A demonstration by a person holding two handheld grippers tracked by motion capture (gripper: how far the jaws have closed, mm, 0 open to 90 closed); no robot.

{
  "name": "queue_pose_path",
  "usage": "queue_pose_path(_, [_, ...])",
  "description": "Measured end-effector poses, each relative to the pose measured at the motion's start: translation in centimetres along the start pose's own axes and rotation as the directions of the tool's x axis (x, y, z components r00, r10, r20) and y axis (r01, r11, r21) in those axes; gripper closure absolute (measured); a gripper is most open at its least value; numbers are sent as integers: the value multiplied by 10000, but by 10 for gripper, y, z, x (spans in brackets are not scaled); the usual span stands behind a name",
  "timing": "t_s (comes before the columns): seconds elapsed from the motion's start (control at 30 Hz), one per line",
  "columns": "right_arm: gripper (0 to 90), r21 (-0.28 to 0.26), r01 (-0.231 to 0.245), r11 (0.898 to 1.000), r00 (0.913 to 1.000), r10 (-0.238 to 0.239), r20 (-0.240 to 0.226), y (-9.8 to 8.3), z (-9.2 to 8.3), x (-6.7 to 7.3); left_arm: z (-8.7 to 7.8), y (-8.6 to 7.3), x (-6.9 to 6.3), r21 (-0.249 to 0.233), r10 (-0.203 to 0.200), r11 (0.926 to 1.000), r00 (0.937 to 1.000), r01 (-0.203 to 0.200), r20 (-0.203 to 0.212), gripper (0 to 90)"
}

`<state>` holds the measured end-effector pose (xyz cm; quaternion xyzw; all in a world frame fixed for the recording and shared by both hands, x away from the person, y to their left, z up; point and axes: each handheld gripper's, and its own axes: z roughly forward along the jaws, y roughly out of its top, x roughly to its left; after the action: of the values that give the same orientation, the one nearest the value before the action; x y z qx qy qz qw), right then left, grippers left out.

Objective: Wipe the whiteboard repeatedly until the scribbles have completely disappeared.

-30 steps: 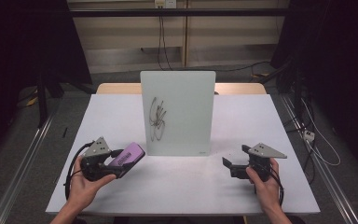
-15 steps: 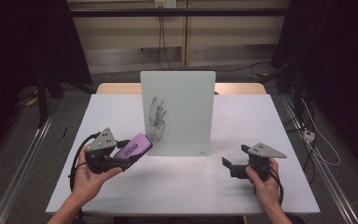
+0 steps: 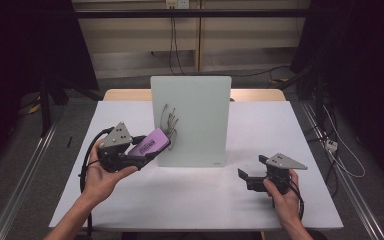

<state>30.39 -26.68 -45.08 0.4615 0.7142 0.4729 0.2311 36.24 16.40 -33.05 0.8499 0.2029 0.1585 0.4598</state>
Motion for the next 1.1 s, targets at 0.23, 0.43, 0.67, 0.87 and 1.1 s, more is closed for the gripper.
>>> queue_pose_path(0.23, [60, -1, 33, 10000, 10000, -33, -27, 0, 0, 0, 7, 12, 1, -121, 367, 9993, 9993, -366, 114, 414])
queue_pose_path(0.43, [60, -6, 34, 10000, 10000, -34, -28, 0, 0, 0, 10, 23, 5, -74, 538, 9985, 9985, -537, 66, 414])
queue_pose_path(0.67, [60, -14, 40, 10000, 10000, -40, -37, 0, -1, 0, 15, 31, 12, -6, 607, 9982, 9980, -608, -169, 414])
queue_pose_path(0.87, [60, -18, 12, 10000, 10000, -12, -55, 0, -1, 0, 17, 34, 17, -77, 624, 9980, 9978, -626, -228, 414])
queue_pose_path(1.1, [59, -8, 39, 10000, 10000, -39, -51, 0, 0, 0, 18, 44, 27, -182, 488, 9986, 9985, -493, -250, 414])
